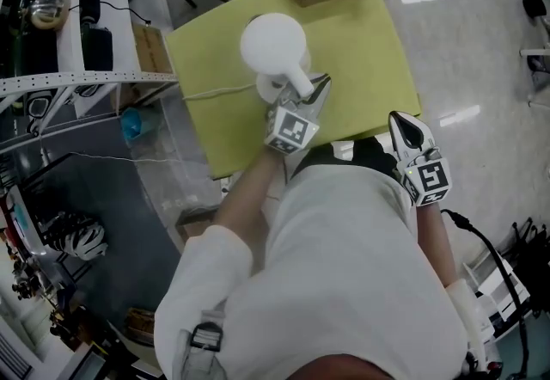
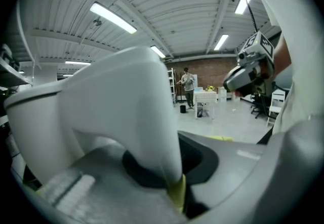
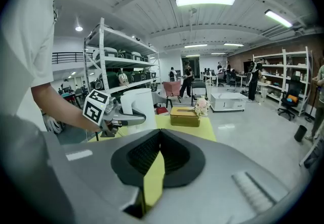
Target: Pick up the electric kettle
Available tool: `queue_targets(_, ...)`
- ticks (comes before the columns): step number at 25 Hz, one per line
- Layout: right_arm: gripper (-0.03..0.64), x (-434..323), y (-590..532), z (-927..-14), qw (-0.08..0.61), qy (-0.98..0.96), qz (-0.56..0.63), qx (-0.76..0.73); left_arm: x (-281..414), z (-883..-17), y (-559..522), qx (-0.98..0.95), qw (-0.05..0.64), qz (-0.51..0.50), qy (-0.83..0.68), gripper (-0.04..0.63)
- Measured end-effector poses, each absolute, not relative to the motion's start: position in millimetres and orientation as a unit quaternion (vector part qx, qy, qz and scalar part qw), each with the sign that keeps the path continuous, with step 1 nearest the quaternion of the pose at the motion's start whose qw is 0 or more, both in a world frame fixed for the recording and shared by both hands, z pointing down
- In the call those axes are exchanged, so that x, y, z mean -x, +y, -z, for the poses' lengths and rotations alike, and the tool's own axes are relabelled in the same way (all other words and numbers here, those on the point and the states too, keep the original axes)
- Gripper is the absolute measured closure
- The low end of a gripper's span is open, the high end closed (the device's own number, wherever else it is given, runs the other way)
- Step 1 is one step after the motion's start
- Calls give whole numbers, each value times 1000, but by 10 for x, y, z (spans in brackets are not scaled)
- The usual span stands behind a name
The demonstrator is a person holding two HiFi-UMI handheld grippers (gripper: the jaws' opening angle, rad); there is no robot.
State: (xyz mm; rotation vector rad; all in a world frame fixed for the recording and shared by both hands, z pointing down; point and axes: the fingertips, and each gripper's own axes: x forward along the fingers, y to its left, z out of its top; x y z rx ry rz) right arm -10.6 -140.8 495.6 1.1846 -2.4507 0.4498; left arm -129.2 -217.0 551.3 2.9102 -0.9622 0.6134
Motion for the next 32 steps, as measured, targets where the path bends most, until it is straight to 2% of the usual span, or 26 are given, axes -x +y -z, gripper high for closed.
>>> queue_targets(18, 620, -723, -1709, -5037, 192, -867, -182, -422, 436, -5556, -2652, -931, 17, -201, -304, 575)
queue_targets(32, 620, -1070, -2090, -5233, 213, -872, -193, -396, 94, -5964, -3131, -924, 35, -213, -317, 574)
